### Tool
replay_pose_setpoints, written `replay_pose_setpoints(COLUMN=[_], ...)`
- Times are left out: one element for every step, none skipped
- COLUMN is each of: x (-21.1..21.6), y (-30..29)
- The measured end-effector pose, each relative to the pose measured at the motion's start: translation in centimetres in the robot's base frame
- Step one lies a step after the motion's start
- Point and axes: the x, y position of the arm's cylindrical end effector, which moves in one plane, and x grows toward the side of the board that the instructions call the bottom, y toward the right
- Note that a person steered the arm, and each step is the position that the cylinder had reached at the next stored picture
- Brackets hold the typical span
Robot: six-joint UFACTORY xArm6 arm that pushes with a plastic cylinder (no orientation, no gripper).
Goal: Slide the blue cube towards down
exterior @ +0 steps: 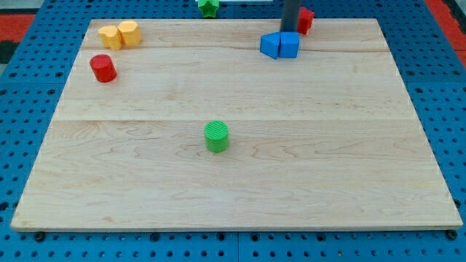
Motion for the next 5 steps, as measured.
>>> replay_pose_setpoints(x=[2.2,4.9,5.8,8.4,11.7], y=[0.0,0.0,1.0,1.7,-1.3])
